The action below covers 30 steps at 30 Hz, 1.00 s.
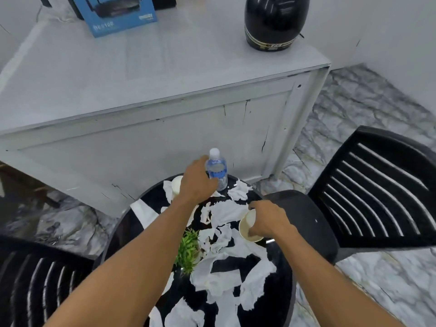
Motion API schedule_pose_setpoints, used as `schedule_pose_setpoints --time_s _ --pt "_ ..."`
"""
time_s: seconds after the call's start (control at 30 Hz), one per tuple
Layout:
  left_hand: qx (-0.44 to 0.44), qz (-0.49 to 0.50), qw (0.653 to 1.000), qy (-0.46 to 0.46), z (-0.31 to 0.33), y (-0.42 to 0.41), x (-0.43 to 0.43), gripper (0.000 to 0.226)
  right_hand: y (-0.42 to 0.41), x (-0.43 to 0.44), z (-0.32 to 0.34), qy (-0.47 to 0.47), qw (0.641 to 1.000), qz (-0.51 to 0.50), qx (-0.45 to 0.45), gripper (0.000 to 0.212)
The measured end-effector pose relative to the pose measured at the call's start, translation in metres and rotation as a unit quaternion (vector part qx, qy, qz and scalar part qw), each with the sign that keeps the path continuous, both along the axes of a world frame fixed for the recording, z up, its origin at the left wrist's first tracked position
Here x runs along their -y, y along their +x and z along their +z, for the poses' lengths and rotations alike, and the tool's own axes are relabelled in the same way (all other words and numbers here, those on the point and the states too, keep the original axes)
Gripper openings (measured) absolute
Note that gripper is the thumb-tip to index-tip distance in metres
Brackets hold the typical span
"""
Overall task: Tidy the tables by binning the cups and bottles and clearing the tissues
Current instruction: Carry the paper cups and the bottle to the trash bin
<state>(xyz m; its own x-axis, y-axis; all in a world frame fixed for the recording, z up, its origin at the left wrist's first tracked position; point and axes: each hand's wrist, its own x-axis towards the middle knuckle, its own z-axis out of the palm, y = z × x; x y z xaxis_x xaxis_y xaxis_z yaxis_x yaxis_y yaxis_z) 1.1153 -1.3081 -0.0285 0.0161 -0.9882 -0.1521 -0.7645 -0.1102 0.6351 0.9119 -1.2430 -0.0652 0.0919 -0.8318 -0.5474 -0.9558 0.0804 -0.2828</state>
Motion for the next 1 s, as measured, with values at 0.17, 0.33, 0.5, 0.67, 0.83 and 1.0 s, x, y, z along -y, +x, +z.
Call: schedule_pose_setpoints --time_s 0.17,0.33,0.5,0.67,0.83,1.0 --pt "-0.076 0.080 0.994 0.025 -0.024 -0.019 0.031 0.070 -0.009 0.013 -0.003 -0.005 1.000 0.003 0.019 0.069" --pt "-0.117 0.110 0.987 0.006 -0.042 -0.033 0.035 0.050 -0.020 0.022 0.010 -0.065 0.996 -0.044 0.045 0.062" --pt "-0.140 0.126 0.979 -0.078 -0.023 -0.028 0.021 0.057 -0.035 0.035 0.037 -0.152 0.962 -0.181 0.135 0.063" --pt "-0.176 0.152 0.963 -0.136 0.024 0.009 -0.005 0.069 -0.015 0.049 0.082 -0.259 0.848 -0.333 0.321 0.056" --pt "-0.195 0.161 0.951 -0.180 0.068 0.069 -0.064 0.066 0.071 0.030 0.120 -0.246 0.792 -0.290 0.478 0.047" --pt "-0.212 0.242 0.913 -0.252 0.098 0.153 -0.163 0.061 0.185 -0.027 0.131 -0.141 0.839 -0.136 0.507 0.055"
